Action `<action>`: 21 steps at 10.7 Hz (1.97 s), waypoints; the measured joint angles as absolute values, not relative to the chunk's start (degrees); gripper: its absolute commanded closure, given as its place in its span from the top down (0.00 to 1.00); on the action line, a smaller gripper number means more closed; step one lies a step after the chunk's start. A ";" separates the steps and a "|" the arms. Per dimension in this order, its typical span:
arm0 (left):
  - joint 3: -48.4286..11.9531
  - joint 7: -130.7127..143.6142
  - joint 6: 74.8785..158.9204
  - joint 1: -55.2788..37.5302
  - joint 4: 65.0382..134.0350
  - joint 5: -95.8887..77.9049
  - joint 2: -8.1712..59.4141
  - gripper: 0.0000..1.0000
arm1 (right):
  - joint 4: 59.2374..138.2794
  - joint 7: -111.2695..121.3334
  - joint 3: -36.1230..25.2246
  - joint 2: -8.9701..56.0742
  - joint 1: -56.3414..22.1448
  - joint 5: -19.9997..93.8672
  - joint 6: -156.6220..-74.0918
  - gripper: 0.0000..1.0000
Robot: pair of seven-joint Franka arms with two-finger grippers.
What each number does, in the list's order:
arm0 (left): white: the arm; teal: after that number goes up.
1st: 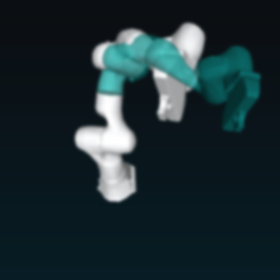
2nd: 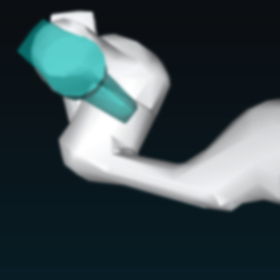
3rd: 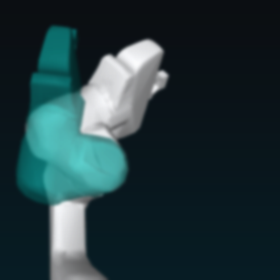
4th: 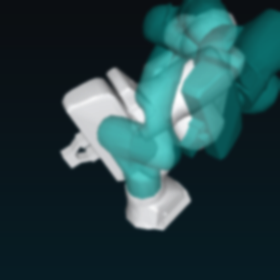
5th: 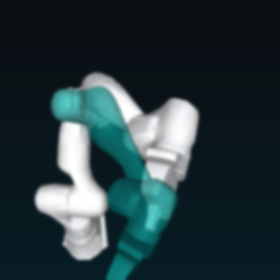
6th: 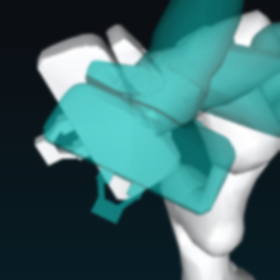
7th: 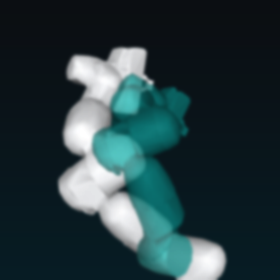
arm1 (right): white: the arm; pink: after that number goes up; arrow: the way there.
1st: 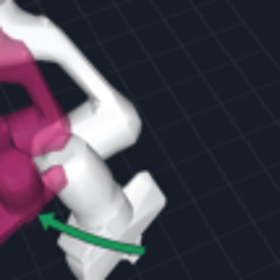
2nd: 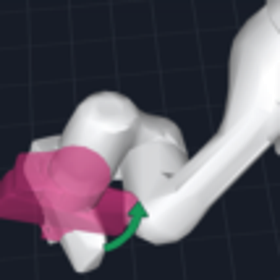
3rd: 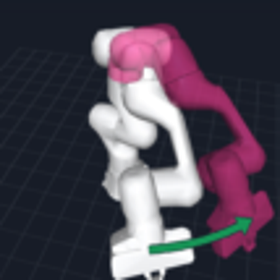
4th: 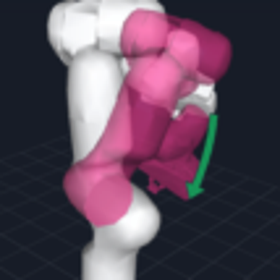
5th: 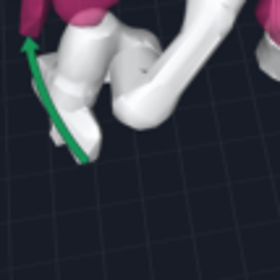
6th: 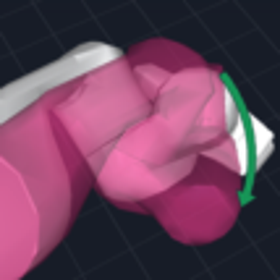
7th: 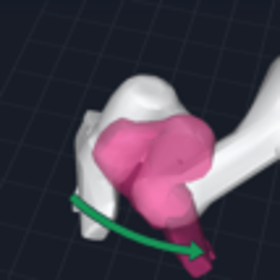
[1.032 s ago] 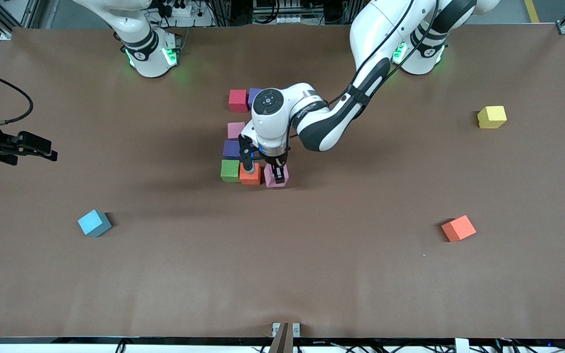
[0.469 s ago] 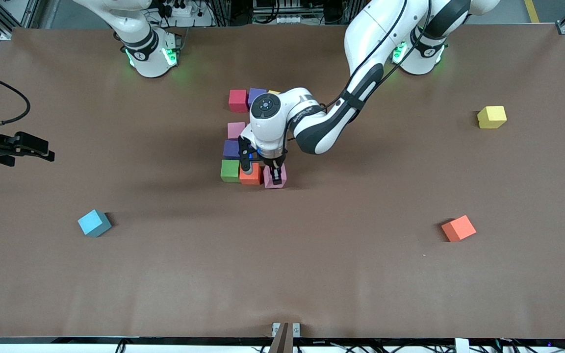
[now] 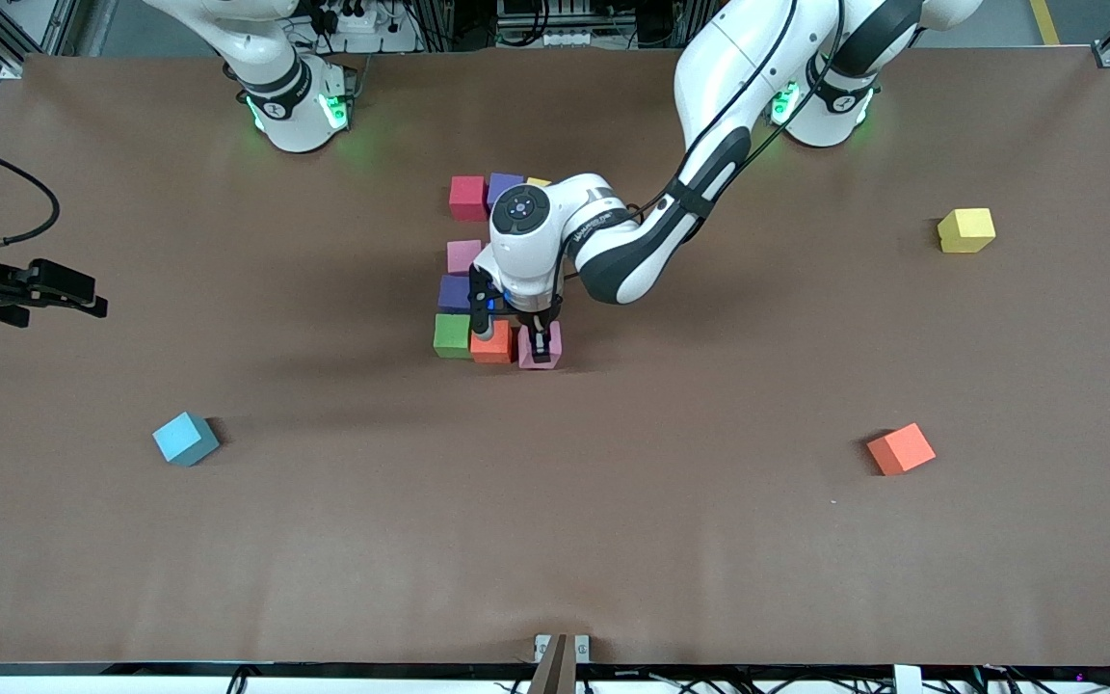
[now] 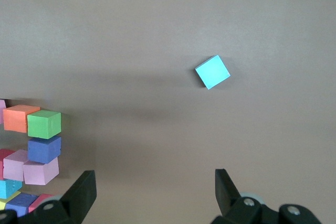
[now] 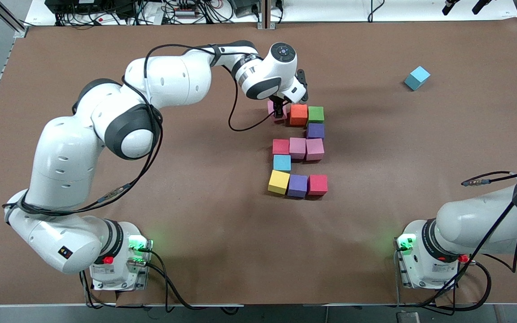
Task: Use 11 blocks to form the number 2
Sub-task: 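Lower the lilac cube beside the orange cube with the left gripper, then open the left gripper to release the lilac cube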
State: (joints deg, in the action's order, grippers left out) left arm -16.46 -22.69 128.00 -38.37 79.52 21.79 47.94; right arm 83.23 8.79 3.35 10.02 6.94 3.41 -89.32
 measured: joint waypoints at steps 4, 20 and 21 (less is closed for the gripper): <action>-16.51 -22.89 127.98 -39.59 79.52 21.79 48.17 0.51 | 83.28 10.55 2.88 10.22 7.56 3.73 -89.32 1.00; -16.62 -21.36 126.19 -40.47 77.86 21.79 48.19 1.00 | 83.29 12.83 2.41 10.47 7.83 4.04 -89.34 1.00; -16.74 -21.35 124.72 -40.47 77.80 21.79 47.43 1.00 | 83.29 12.83 2.41 10.47 7.83 4.04 -89.34 1.00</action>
